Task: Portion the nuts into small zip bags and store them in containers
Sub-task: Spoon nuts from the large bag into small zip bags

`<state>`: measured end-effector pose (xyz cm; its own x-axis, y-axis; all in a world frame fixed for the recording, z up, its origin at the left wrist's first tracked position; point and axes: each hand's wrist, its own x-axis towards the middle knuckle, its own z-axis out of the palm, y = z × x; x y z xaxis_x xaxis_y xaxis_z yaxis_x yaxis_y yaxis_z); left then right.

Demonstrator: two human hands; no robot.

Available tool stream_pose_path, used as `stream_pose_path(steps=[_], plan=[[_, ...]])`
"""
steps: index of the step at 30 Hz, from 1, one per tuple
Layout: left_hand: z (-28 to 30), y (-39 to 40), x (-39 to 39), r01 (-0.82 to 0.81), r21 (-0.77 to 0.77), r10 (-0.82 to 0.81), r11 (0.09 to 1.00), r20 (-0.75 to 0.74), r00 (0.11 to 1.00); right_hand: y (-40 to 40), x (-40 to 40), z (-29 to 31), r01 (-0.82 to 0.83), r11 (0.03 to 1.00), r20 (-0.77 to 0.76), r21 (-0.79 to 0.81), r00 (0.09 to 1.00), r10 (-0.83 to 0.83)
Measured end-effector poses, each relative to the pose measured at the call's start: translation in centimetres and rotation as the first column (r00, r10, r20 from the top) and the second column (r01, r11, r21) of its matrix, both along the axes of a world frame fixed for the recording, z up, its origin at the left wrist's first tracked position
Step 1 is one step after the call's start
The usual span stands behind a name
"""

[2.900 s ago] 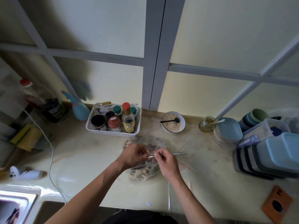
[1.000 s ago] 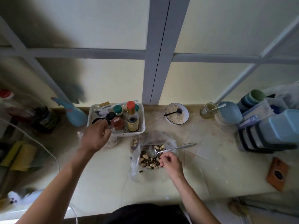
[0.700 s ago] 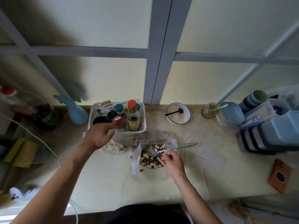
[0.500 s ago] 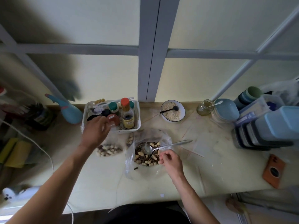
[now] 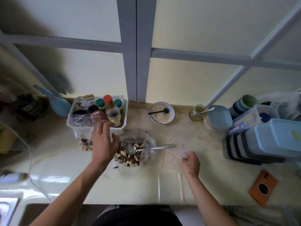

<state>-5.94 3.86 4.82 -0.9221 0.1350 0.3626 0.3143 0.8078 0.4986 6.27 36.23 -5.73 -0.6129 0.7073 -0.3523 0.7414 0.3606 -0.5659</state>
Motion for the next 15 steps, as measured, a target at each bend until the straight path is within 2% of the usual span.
stream_pose_path(steps=[3,5,11,15], plan=[[-1.3,2.8,3.4,0.065,0.004,-0.065,0.998,0.028,0.997,2.7,0.8,-3.1,-0.308,0.923,0.116,0.232,0.951,0.288],[-2.3,4.3,5.5,0.125,0.002,-0.125,0.992,0.075,0.989,2.8,1.5,-4.1,-0.385,0.891,0.141,0.242,0.922,0.36],[-4.8,6.8,10.4,0.255,-0.028,-0.237,0.967,0.277,0.931,2.8,1.7,-2.8,-0.418,0.866,0.021,0.273,0.903,0.429],[-5.3,8.2,11.2,0.278,0.069,-0.282,0.958,0.383,0.88,3.4,0.6,-1.0,-0.407,0.87,-0.06,0.277,0.897,0.438]])
